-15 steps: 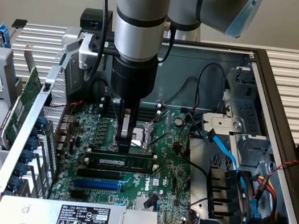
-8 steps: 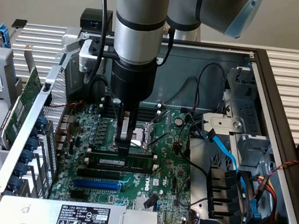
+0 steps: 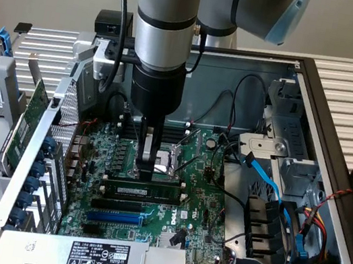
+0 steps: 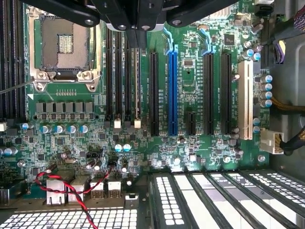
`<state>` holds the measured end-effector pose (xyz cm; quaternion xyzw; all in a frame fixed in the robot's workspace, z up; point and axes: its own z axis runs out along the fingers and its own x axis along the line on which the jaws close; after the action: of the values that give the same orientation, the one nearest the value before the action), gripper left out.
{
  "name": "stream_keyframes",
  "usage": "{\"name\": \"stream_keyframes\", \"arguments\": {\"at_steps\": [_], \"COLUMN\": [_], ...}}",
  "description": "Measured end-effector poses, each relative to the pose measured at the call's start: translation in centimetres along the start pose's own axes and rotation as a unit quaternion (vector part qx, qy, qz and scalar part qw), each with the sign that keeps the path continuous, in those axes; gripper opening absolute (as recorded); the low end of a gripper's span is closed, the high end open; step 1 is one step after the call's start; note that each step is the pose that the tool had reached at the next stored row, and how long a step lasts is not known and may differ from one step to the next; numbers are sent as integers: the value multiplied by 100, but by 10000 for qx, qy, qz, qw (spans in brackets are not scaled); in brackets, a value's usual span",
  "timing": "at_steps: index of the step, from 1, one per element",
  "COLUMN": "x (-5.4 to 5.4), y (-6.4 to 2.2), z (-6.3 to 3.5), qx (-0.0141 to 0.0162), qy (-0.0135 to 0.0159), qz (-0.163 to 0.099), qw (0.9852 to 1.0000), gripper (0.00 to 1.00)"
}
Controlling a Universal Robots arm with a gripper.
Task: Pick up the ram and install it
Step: 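Press down the ram until it locks into place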
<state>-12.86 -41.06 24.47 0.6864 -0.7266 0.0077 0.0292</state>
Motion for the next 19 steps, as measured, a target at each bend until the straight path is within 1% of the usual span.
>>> {"name": "stream_keyframes", "arguments": {"at_steps": [4,5,8,19], "x": [-1,-2,-3,-5], "y": [-1,-1,-1,-11], "z": [7,11,26,70], "qx": [7,7,8,10], "qy": [-50,-58,-66,-65], "qz": [7,9,10,15], "qw": [10000,10000,10000,10000], "gripper": [11,11,11,11]}}
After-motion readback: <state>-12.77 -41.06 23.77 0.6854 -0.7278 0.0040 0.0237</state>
